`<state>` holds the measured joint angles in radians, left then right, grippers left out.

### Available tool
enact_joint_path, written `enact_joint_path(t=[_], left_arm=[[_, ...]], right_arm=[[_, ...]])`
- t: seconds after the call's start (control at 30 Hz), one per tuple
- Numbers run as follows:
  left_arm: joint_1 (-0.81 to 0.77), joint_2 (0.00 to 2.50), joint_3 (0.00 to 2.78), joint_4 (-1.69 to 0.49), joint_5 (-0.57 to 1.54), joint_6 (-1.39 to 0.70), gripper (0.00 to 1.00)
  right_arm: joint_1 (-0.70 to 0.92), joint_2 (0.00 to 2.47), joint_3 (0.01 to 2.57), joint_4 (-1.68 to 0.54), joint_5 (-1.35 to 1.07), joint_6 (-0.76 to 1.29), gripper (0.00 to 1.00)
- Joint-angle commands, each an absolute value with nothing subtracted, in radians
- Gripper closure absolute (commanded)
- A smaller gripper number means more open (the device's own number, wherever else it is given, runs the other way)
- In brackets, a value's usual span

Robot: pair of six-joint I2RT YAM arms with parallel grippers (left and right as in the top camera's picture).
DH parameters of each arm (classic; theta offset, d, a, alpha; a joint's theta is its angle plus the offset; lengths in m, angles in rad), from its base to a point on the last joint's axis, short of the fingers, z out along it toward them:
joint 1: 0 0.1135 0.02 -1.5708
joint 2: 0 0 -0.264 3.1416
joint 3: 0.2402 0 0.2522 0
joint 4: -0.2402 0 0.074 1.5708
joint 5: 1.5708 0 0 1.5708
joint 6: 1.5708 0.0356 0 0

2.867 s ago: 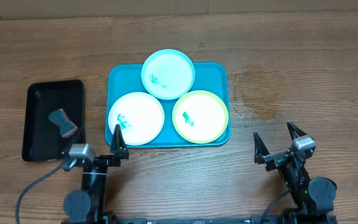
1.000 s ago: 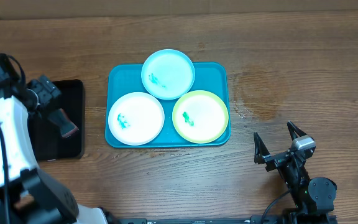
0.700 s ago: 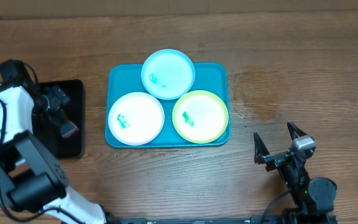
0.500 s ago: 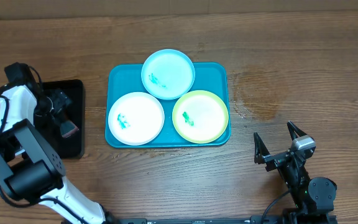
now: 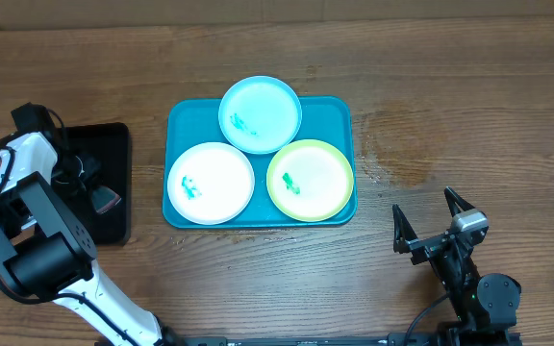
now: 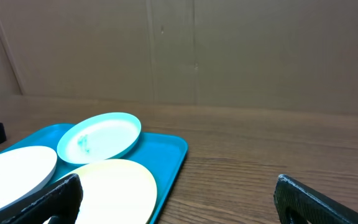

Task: Clean dirty plates on tray and stack at the side
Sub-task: 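Move the left gripper to the black tray and grasp the sponge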

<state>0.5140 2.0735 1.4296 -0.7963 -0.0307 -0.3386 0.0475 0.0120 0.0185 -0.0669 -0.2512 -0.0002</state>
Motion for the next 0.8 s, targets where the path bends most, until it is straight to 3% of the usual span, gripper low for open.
enact_joint_path(t=[0.0, 0.03, 0.07, 0.4, 0.47, 0.6, 0.63, 0.67, 0.77], left_arm=[[0.512, 2.112, 1.43, -0.831, -0.014, -0.337, 0.84], [0.512, 2.112, 1.43, -0.848, -0.007, -0.337, 0.46], [0.512, 2.112, 1.43, -0.867, -0.001, -0.337, 0.0], [0.51, 2.112, 1.43, -1.008, 0.053, -0.337, 0.01], [0.51, 2.112, 1.43, -1.01, 0.054, -0.337, 0.12], [0.51, 2.112, 1.43, -1.026, 0.054, -0.337, 0.66], [0.51, 2.112, 1.43, -1.035, 0.053, -0.337, 0.87], [0.51, 2.112, 1.43, -1.039, 0.054, -0.337, 0.96], [0.51, 2.112, 1.43, -1.039, 0.052, -0.336, 0.96]], right_arm=[[0.051, 0.004, 0.008, -0.06, -0.244, -0.001, 0.0], [0.051, 0.004, 0.008, -0.06, -0.244, -0.001, 0.0], [0.051, 0.004, 0.008, -0.061, -0.244, -0.001, 0.0], [0.051, 0.004, 0.008, -0.06, -0.244, -0.001, 0.0], [0.051, 0.004, 0.008, -0.06, -0.244, -0.001, 0.0], [0.051, 0.004, 0.008, -0.06, -0.244, -0.001, 0.0], [0.051, 0.004, 0.008, -0.06, -0.244, -0.001, 0.0], [0.051, 0.004, 0.008, -0.06, -0.244, -0.001, 0.0], [0.051, 0.004, 0.008, -0.06, -0.244, -0.001, 0.0]])
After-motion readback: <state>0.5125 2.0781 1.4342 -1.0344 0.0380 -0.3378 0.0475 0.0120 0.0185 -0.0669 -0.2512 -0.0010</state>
